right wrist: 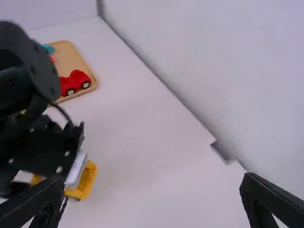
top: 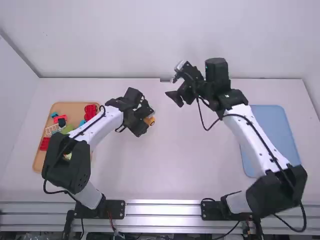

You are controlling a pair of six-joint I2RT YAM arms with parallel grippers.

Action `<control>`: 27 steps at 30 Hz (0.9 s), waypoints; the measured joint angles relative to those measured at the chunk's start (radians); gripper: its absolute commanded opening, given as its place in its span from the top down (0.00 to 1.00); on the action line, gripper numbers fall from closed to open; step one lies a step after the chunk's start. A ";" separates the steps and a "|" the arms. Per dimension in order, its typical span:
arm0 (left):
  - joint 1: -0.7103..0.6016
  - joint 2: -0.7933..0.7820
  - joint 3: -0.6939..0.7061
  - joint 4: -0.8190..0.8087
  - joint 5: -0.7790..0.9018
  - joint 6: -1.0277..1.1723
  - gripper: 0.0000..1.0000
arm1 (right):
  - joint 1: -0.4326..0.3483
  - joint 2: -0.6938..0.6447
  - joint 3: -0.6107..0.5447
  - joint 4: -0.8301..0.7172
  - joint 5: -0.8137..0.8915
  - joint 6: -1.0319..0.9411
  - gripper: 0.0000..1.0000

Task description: Assemble lego blocks to make yellow taxi

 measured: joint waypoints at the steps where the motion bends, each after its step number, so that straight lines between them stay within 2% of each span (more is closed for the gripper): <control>1: -0.020 0.004 -0.001 0.004 0.008 0.038 0.40 | -0.018 -0.037 -0.040 0.024 0.000 0.011 0.01; 3: -0.042 0.010 -0.001 0.003 0.014 0.084 0.41 | -0.043 -0.091 -0.105 0.063 0.000 0.031 0.01; 5: -0.085 0.027 -0.001 0.012 0.027 0.161 0.58 | -0.068 -0.157 -0.191 0.106 0.005 0.058 0.02; 10: -0.167 0.103 -0.001 0.040 0.038 0.291 0.51 | -0.071 -0.245 -0.338 0.171 0.007 0.090 0.01; 17: -0.223 0.236 -0.001 0.090 0.019 0.411 0.52 | -0.070 -0.286 -0.430 0.212 0.007 0.105 0.01; 21: -0.218 0.272 -0.001 0.085 0.004 0.459 0.43 | -0.066 -0.287 -0.430 0.216 0.008 0.109 0.01; 23: -0.216 0.279 -0.001 0.091 -0.017 0.480 0.21 | -0.060 -0.287 -0.430 0.220 0.008 0.105 0.01; 25: -0.216 0.280 -0.001 0.102 -0.029 0.485 0.12 | -0.051 -0.287 -0.430 0.223 0.007 0.106 0.01; 27: -0.216 0.280 -0.001 0.119 -0.039 0.485 0.09 | -0.045 -0.287 -0.430 0.229 0.008 0.108 0.01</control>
